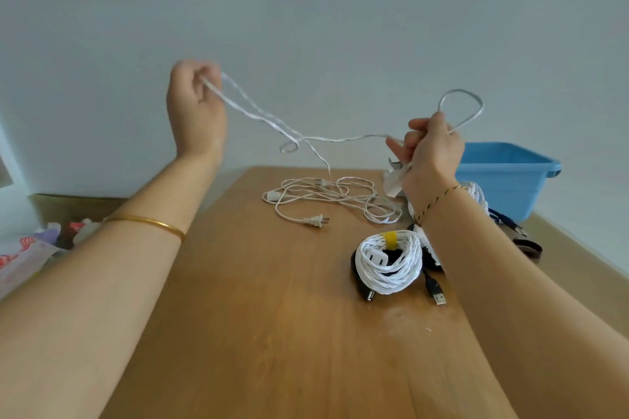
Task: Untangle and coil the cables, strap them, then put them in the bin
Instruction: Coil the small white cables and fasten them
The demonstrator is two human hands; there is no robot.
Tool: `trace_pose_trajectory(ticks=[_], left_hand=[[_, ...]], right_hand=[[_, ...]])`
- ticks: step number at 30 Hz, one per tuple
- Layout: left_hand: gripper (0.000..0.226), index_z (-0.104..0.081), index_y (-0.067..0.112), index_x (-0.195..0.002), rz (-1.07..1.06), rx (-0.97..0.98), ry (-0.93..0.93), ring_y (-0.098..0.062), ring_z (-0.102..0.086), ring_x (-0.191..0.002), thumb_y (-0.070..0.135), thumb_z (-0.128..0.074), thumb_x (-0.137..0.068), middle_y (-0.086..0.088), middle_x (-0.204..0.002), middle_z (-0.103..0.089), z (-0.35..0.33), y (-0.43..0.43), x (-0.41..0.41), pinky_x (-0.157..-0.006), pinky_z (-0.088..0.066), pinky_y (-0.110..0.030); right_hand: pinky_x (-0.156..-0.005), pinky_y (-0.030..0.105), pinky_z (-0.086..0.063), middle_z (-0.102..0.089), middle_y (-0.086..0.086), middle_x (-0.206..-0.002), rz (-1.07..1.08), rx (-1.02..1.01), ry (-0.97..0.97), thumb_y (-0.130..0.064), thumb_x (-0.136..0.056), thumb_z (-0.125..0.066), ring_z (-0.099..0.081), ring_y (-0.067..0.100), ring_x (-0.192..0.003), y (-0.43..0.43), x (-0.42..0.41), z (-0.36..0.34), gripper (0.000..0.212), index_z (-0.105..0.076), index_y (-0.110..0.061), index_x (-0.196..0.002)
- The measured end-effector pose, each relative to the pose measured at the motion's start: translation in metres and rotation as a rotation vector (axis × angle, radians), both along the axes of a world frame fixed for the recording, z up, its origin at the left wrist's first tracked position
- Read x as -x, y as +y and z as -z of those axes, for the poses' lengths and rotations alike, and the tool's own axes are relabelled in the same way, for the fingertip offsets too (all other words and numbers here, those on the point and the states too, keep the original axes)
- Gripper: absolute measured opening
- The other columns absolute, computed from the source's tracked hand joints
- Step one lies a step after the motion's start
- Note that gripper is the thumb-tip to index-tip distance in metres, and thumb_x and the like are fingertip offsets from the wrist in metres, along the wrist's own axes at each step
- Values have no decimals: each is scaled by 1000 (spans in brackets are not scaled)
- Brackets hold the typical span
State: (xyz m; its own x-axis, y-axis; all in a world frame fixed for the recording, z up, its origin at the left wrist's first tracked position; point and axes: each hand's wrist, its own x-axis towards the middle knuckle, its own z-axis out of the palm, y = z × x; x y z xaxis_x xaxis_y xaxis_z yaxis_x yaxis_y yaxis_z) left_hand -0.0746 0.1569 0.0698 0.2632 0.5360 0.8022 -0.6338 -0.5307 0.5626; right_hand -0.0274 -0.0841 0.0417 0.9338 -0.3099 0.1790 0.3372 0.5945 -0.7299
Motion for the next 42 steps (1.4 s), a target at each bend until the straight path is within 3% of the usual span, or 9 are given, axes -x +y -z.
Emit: trace_pose_trajectory(ticks=[4,8,16,18,24,27,30,37,42], left_hand=[[17,-66,3,-97,-328,-537,-294,-18,-49,-119,7,-50,-93,-9,-123,-51,-31,-33,22,-103,-34,-19],[24,-71,11,-82,-651,-840,-209,-32,-56,-87,4,-49,-77,-11,-89,-64,-27,-46,30,-77,-37,-36],[26,-69,5,-107,180,-1020,1704,-17,-51,-60,3,-54,-87,-4,-73,-63,19,-58,38,-57,-44,-24],[32,-63,5,-118,462,-930,1898,-13,-57,-61,-3,-53,-89,-11,-95,-69,29,-48,38,-59,-51,-23],[16,-65,7,-97,157,-758,1687,-12,-62,-65,0,-51,-94,-10,-96,-68,30,-20,22,-55,-50,-22],[24,-65,-2,-99,-48,-411,1282,-30,-66,-84,3,-42,-96,-16,-92,-68,35,-14,8,-73,-54,-35],[21,-66,4,-106,379,-108,963,-22,-64,-100,11,-48,-98,-7,-99,-69,36,-30,10,-87,-50,-32],[27,-56,4,-112,997,-139,1081,-20,-68,-77,22,-51,-93,-11,-87,-70,64,-58,-1,-81,-56,-35],[18,-66,7,-88,617,-191,1052,-16,-55,-57,24,-68,-84,-2,-61,-59,63,-60,-26,-57,-51,-23]], right_hand=[[-59,25,-52,-57,6,-62,-64,204,51,-26,-102,-37,-51,15,-53,10,-5,12,34,-56,-10,-80],[-72,29,-56,-56,9,-83,-193,350,-8,-22,-100,-40,-56,14,-61,22,1,12,26,-61,-8,-95],[-65,25,-44,-55,0,-75,-281,880,-340,-32,-102,-36,-49,10,-60,36,13,8,33,-66,-18,-107],[-72,28,-41,-52,-8,-76,-173,1164,-420,-37,-101,-35,-49,9,-71,40,13,6,39,-69,-20,-103],[-54,22,-41,-49,-9,-64,-135,1336,-480,-40,-99,-39,-50,5,-50,47,10,8,37,-68,-18,-96],[-49,24,-50,-50,1,-69,-266,1188,-452,-31,-98,-47,-58,13,-44,48,7,15,31,-67,-9,-88],[-46,24,-51,-48,1,-64,-309,1055,-462,-21,-97,-49,-60,17,-47,50,7,22,25,-65,-9,-80],[-53,25,-45,-53,3,-57,-183,928,-488,-18,-97,-47,-60,15,-53,54,0,32,34,-57,-22,-66],[-62,28,-53,-57,1,-73,-196,1072,-420,-13,-92,-57,-57,10,-64,39,-9,22,10,-66,-10,-95]])
